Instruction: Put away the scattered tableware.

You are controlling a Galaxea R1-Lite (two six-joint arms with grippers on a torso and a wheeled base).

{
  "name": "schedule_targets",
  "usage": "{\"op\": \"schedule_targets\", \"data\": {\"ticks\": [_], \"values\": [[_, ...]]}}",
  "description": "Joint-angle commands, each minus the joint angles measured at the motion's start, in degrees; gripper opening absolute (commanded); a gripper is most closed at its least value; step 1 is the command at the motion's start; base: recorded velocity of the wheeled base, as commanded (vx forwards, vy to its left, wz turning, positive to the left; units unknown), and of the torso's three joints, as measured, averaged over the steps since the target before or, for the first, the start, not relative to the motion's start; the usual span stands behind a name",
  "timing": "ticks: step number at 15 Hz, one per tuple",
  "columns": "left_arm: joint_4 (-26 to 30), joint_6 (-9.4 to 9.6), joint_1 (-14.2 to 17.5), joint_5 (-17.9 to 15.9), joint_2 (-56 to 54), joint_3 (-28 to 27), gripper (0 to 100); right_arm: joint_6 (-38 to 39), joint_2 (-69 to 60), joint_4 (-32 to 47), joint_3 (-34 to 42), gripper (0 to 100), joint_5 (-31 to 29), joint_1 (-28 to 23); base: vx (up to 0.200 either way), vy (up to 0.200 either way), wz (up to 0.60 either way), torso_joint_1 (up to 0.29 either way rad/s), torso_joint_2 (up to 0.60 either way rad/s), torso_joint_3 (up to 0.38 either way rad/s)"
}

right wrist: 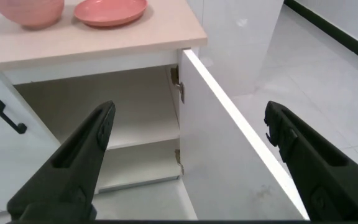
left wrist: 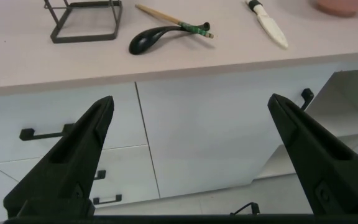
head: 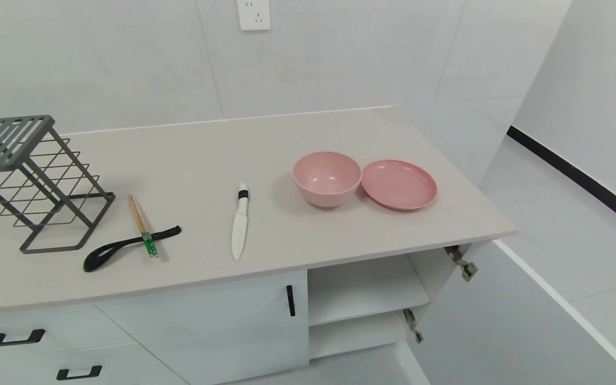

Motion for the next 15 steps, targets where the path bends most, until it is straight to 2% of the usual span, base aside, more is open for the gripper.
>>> {"op": "schedule_targets", "data": {"ticks": [1, 2, 7, 10, 15], "values": [[0.01, 0.0, 0.01, 0.01, 0.07, 0.0, 100, -0.01, 0.08, -0.02, 0.01, 100, 0.03, 0.03, 0.0, 0.0, 0.0, 0.085, -0.19, -0.085], [0.01, 0.0, 0.01, 0.01, 0.07, 0.0, 100, -0.01, 0.08, -0.02, 0.01, 100, 0.03, 0.03, 0.0, 0.0, 0.0, 0.061, -0.11, -0.056], [0.01, -0.09, 0.01, 0.01, 0.07, 0.0, 100, -0.01, 0.08, -0.02, 0.01, 100, 0.03, 0.03, 0.2, 0.0, 0.0, 0.243, -0.46, -0.223], [0.01, 0.0, 0.01, 0.01, 0.07, 0.0, 100, -0.01, 0.08, -0.02, 0.01, 100, 0.03, 0.03, 0.0, 0.0, 0.0, 0.255, -0.49, -0.229], [0.01, 0.0, 0.01, 0.01, 0.07, 0.0, 100, -0.01, 0.08, -0.02, 0.01, 100, 0.03, -0.06, 0.0, 0.0, 0.0, 0.026, -0.03, -0.019]]}}
